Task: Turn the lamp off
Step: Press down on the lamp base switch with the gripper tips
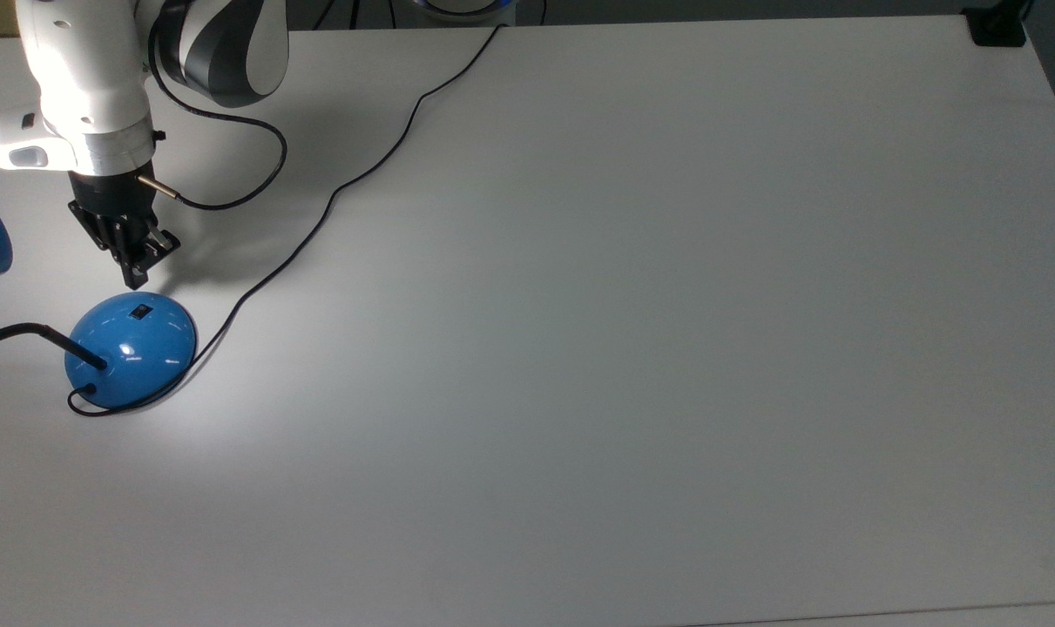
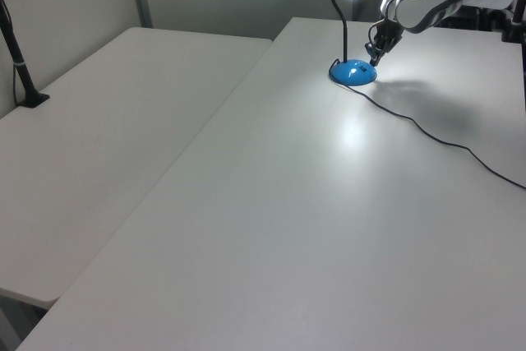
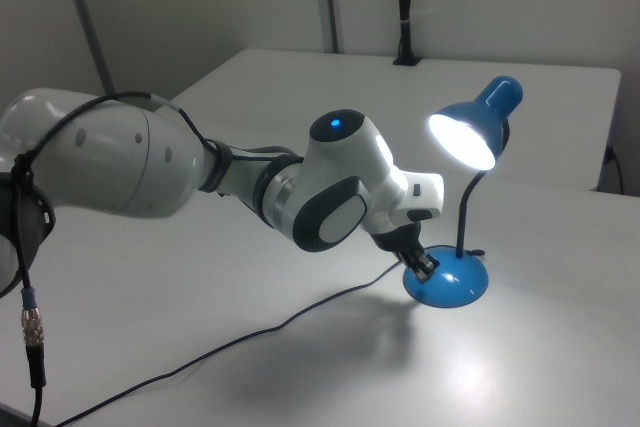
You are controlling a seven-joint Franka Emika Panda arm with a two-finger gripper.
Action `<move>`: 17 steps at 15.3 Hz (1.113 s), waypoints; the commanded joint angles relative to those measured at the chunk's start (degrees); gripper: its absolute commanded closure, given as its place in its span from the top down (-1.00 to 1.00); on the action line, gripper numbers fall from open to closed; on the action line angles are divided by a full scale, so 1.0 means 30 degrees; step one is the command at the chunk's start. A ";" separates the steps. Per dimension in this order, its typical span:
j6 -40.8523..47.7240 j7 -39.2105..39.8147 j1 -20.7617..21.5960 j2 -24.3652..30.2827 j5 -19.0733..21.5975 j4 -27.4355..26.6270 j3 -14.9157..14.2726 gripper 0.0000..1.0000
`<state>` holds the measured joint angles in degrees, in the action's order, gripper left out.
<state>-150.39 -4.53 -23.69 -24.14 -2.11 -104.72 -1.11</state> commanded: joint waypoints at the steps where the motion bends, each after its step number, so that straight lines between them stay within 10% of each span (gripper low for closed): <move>1: -0.0406 0.0717 0.0074 -0.0567 0.0000 0.0484 0.0047 -1.00; 17: -0.1402 0.1743 0.0074 -0.1124 -0.0059 0.0719 0.0398 -1.00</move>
<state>-153.42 -0.47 -23.64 -27.22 -2.15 -102.63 0.06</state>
